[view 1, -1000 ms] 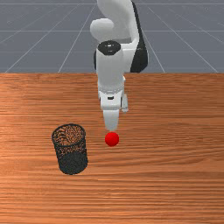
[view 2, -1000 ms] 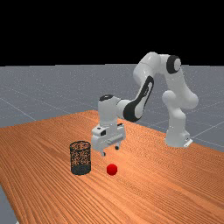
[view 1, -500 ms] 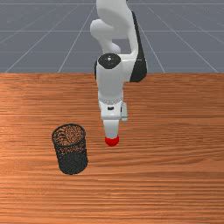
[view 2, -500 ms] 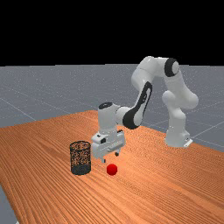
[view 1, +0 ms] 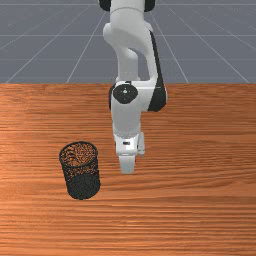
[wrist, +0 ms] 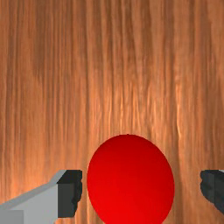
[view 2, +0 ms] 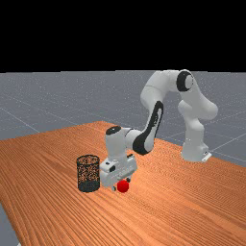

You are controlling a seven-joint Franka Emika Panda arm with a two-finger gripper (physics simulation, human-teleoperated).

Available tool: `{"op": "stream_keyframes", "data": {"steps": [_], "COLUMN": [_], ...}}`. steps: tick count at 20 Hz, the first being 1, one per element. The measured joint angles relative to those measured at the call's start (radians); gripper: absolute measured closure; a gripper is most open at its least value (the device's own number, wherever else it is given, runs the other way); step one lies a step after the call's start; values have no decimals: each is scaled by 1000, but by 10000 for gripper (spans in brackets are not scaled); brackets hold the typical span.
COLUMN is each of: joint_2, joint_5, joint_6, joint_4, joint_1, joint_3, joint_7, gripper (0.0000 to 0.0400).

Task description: Put the ball into the container

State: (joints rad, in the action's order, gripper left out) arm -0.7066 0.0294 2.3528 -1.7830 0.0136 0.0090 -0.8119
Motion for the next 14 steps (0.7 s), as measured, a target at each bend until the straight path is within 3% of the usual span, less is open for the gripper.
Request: {"op": "stream_keyframes", "data": {"steps": [4, 6, 7, 14], "joint_2": [-44, -36, -47, -32], "joint_5": [-1, 0, 0, 1], "joint_6": [-44, 26, 10, 75], "joint_4": [50, 10, 25, -5], "joint_1": [-1, 0, 0, 1], "joint_3": [-1, 0, 0, 1], "joint_7": [2, -1, 0, -3], "gripper": [0, 0, 118, 121]}}
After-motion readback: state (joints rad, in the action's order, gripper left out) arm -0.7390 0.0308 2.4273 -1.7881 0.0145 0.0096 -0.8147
